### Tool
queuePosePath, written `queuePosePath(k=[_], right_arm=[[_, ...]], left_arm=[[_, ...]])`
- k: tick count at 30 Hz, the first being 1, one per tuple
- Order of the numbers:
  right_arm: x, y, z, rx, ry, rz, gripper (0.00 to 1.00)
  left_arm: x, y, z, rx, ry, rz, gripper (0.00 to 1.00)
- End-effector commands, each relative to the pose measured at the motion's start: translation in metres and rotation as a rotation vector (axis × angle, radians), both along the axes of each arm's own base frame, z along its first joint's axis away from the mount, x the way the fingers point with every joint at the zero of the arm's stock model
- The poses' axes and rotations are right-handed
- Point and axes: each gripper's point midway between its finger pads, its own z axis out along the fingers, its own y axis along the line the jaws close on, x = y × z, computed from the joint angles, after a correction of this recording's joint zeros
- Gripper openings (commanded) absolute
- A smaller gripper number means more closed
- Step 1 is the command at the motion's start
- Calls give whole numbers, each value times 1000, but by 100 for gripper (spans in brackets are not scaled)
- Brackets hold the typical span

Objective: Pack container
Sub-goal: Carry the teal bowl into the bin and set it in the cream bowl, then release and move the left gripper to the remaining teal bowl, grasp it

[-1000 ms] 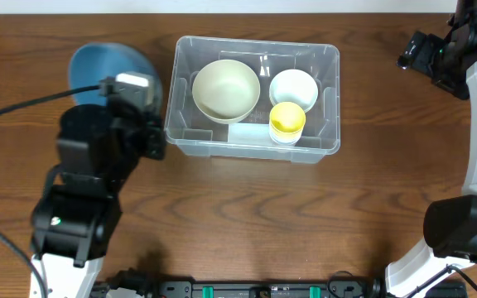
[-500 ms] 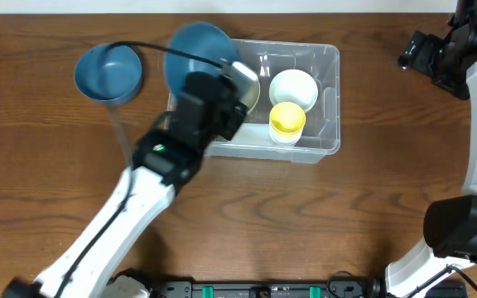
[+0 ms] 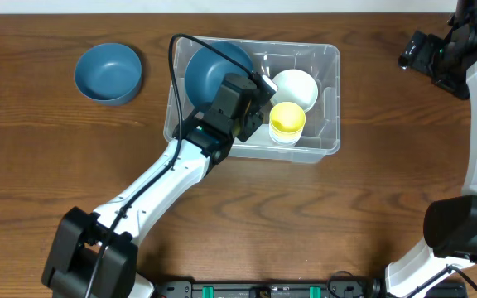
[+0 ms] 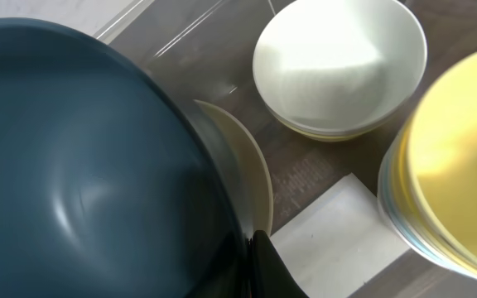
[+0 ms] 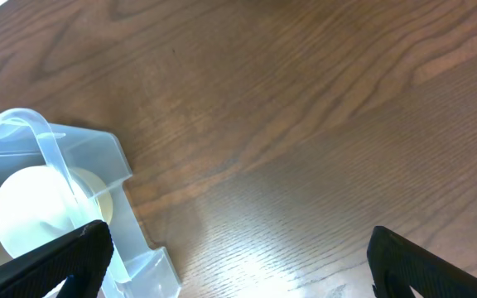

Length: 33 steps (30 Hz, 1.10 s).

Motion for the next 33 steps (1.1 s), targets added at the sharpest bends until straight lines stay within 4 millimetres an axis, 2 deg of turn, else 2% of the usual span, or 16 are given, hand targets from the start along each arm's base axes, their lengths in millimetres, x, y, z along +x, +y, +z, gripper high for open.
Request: queuePosePath(k=[1,4,7,9,15,19,23,24,25,27,30,33], right_arm=[[-1,-2,10,-12,-26,-3,99],[-1,-2,10,-12,-26,-3,99],[-1,-2,10,-12,-26,-3,99],[-1,-2,10,-12,-26,-3,99],[-1,-2,10,-12,-26,-3,99],[-1,-2,10,-12,-26,-3,99],[-1,-2,10,-12,-26,-3,99],[-1,-2,10,-12,-26,-3,99],[-1,-2,10,-12,-26,-3,99],[-1,-2,10,-12,-26,-3,99],[-1,-2,10,-12,-26,-3,99],[-1,-2,10,-12,-26,-3,99]], left_arm=[[7,-1,3,18,-25,0,6],[7,-1,0,21,-19,0,7],[9,0,0,21,-23,3,28],[12,4,2,29,-34,21,36],[15,11,3,31,-39,41,38],[19,22,21,3,-69,78,38],[26,61,72,-87,-160,221,43],[26,76,91,-115,-194,260,44],[25,104,119,-159,-251,326,44],[23,138,146,-184,-314,396,44],[22,188,166,-189,-370,504,44],[26,232,160,-164,-363,607,44]])
